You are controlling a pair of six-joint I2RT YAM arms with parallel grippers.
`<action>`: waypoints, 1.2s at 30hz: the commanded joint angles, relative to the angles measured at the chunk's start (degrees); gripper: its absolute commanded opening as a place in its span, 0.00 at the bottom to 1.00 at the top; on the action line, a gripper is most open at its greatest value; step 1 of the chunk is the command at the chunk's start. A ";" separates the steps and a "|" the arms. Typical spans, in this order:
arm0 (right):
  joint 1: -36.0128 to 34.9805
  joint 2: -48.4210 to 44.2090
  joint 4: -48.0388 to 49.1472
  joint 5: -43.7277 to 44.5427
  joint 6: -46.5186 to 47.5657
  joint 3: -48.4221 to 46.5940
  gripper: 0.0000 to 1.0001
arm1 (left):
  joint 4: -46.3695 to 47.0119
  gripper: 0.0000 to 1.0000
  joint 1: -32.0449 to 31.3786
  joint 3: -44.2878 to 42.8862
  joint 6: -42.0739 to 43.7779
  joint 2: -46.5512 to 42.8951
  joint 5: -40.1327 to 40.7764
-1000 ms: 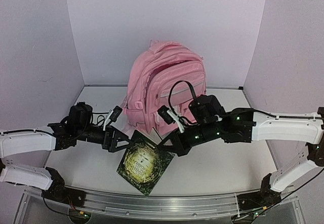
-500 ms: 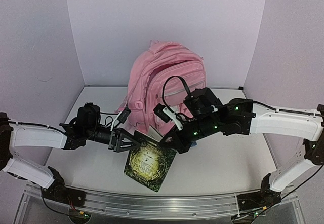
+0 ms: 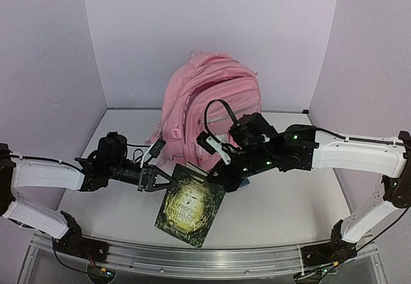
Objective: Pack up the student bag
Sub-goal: Pick up the book from the center of the board.
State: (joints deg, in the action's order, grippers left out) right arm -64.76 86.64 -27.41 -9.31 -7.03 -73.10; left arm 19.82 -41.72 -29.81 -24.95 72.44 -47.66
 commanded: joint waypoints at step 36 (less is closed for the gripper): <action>12.58 -4.79 35.49 -26.89 -17.61 25.58 0.88 | 2.03 0.00 -1.26 4.58 2.60 -8.46 1.60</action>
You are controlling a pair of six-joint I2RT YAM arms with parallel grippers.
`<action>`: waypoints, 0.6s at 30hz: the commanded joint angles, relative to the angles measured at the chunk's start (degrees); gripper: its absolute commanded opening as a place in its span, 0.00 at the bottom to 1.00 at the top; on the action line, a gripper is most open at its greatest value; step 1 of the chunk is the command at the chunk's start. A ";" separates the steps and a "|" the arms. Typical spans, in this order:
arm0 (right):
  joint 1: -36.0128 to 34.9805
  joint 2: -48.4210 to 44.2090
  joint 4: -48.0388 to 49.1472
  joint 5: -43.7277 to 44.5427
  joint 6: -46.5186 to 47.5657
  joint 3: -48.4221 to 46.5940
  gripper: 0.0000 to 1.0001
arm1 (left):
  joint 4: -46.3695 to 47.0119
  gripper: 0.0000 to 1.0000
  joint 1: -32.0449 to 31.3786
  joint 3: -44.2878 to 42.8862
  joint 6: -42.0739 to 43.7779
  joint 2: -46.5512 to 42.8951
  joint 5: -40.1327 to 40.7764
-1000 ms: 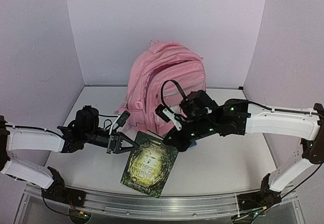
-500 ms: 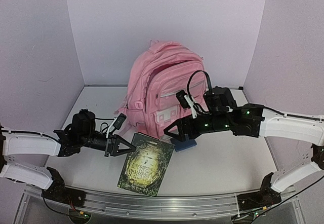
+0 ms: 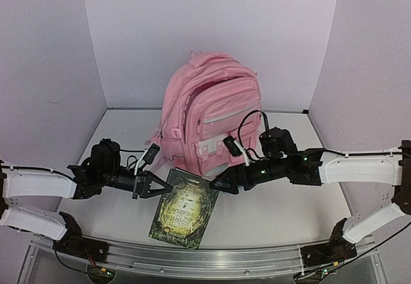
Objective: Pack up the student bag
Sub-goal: Pick up the book from the center of the board.
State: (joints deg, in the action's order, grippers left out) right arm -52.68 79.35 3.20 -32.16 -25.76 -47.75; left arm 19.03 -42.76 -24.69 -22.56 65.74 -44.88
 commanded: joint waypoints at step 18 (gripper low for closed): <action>1.18 12.46 21.32 -15.65 -4.37 -0.33 0.47 | 2.02 0.00 -0.41 -2.53 -0.27 -0.66 -3.44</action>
State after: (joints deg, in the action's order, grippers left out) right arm -51.39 90.36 18.14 -43.04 -28.95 -46.70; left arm 18.98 -42.83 -24.69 -22.57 65.21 -45.90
